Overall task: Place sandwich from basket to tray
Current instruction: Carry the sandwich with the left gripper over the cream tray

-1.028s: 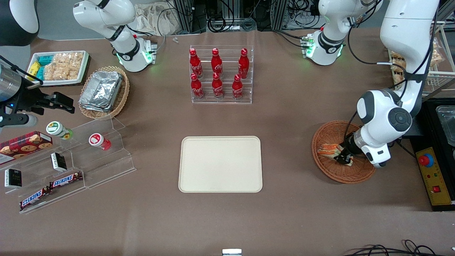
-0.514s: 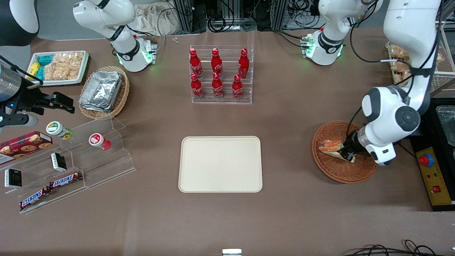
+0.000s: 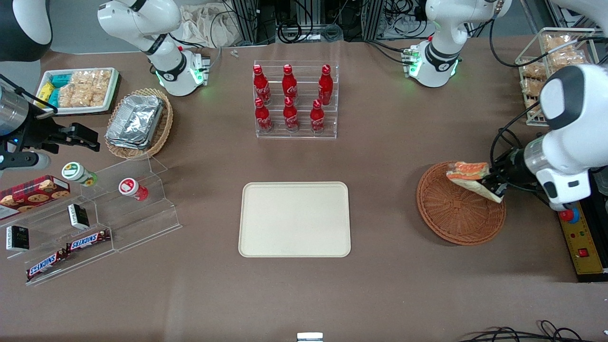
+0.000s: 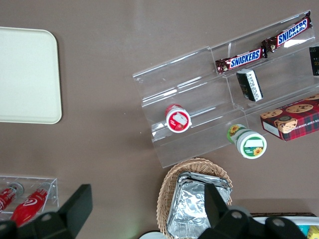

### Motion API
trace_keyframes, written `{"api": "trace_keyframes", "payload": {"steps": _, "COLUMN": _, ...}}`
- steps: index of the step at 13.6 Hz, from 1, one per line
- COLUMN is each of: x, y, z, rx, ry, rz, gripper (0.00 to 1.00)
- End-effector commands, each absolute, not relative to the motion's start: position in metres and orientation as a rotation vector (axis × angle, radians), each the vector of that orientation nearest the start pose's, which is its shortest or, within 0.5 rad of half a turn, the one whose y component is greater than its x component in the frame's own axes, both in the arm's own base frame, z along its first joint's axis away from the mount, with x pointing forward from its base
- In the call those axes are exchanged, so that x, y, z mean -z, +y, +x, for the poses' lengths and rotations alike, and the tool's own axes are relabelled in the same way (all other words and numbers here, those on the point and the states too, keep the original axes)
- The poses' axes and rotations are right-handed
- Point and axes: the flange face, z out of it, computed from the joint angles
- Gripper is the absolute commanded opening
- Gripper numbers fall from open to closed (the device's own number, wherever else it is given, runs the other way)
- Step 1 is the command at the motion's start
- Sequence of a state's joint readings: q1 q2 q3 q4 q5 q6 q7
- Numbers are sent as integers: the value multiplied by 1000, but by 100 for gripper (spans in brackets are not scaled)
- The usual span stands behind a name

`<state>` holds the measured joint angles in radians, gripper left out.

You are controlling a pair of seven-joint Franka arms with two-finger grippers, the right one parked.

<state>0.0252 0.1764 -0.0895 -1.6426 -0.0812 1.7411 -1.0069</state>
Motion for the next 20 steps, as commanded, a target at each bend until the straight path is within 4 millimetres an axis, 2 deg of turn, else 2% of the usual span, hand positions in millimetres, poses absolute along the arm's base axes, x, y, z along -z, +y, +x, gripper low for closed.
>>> {"api": "trace_keyframes", "payload": {"steps": 1, "x": -534, "y": -48, "z": 608, "rx": -223, "ry": -1302, "rz": -2917, "gripper": 2}}
{"api": "trace_keyframes", "payload": {"steps": 2, "x": -532, "y": -57, "z": 607, "rx": -235, "ry": -1199, "rz": -2970, "gripper": 2}}
{"api": "trace_keyframes", "payload": {"steps": 4, "x": -528, "y": -97, "z": 604, "rx": -251, "ry": -935, "rz": -3071, "gripper": 2}}
{"api": "trace_keyframes", "payload": {"steps": 7, "x": -510, "y": -184, "z": 598, "rx": -199, "ry": -444, "rz": -3166, "gripper": 2}}
{"api": "trace_keyframes", "payload": {"steps": 10, "x": -477, "y": -255, "z": 595, "rx": -152, "ry": -225, "rz": -3219, "gripper": 2}}
{"api": "trace_keyframes", "payload": {"steps": 12, "x": -443, "y": -304, "z": 593, "rx": -106, "ry": -91, "rz": -3226, "gripper": 2}}
{"api": "trace_keyframes", "payload": {"steps": 15, "x": -385, "y": -364, "z": 599, "rx": -59, "ry": 64, "rz": -3243, "gripper": 2}}
{"api": "trace_keyframes", "payload": {"steps": 17, "x": -344, "y": -388, "z": 603, "rx": -25, "ry": 146, "rz": -3226, "gripper": 3}}
{"api": "trace_keyframes", "payload": {"steps": 18, "x": -323, "y": -394, "z": 603, "rx": -30, "ry": 173, "rz": -3217, "gripper": 3}}
{"api": "trace_keyframes", "payload": {"steps": 20, "x": -286, "y": -411, "z": 593, "rx": -67, "ry": 230, "rz": -3200, "gripper": 3}}
